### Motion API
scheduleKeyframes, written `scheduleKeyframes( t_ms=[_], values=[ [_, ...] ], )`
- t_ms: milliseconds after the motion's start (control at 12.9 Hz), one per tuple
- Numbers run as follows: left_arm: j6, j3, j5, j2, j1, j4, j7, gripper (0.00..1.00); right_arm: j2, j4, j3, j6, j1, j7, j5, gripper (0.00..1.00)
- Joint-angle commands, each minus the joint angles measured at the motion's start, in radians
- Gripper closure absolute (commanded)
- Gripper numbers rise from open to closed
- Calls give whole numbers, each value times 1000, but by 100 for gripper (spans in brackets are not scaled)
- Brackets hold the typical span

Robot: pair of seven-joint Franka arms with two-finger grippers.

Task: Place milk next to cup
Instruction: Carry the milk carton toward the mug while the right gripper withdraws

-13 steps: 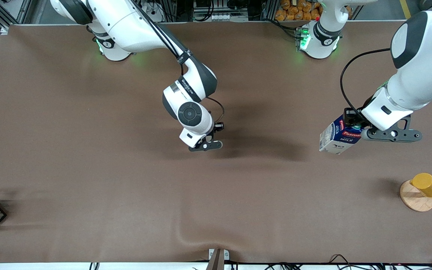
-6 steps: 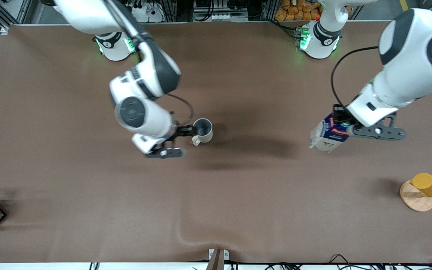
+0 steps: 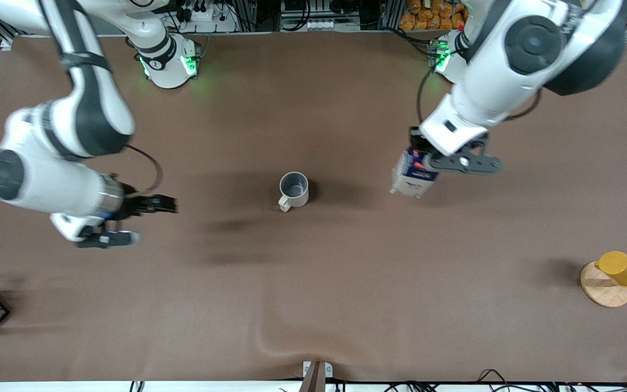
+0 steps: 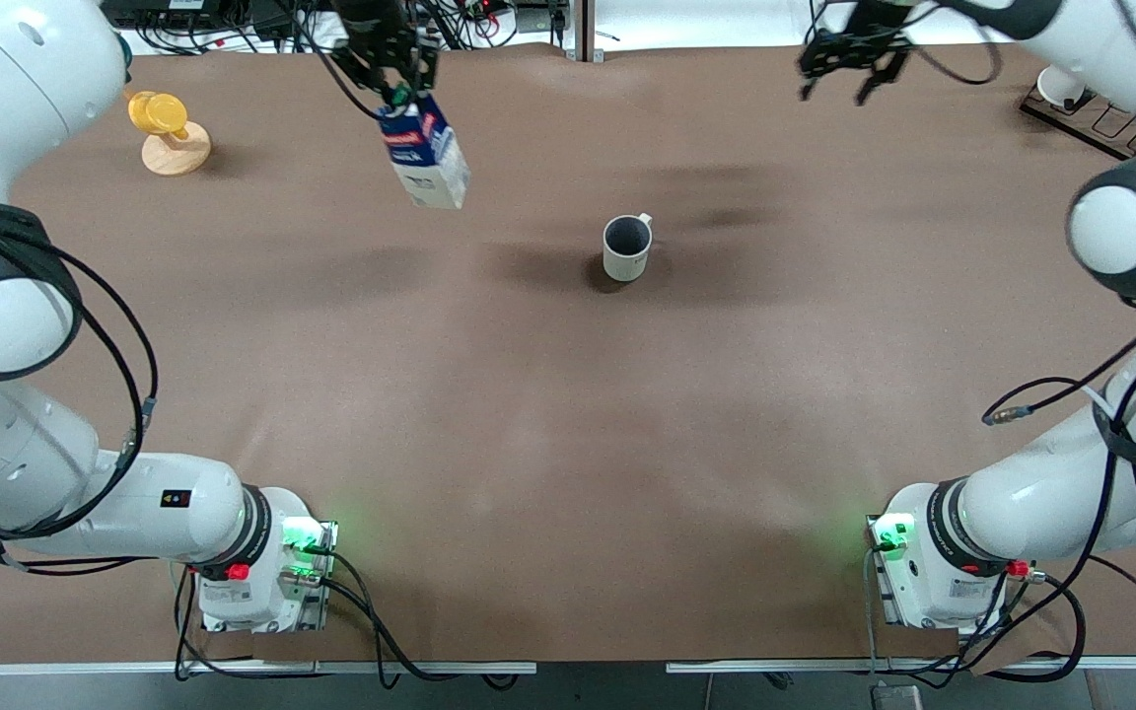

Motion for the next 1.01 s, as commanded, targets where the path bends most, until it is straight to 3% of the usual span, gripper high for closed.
scheduleKeyframes(
  t_ms=[0, 387, 541, 928],
  values=[
    [-15, -79, -23, 30, -17, 12, -123, 82, -134, -99, 25, -20, -68, -12, -88, 0],
    [11, -103, -32, 122, -150, 19, -309, 82, -257, -99, 22, -68, -140, -133, -115, 0],
    [64, -101, -26, 182, -219, 29, -418, 82, -315, -97, -5, -92, -140, -152, -115, 0],
    [94, -80, 55, 386, -359, 196, -595, 82, -343, -37, -15, -169, -139, -152, -151, 0]
  ],
)
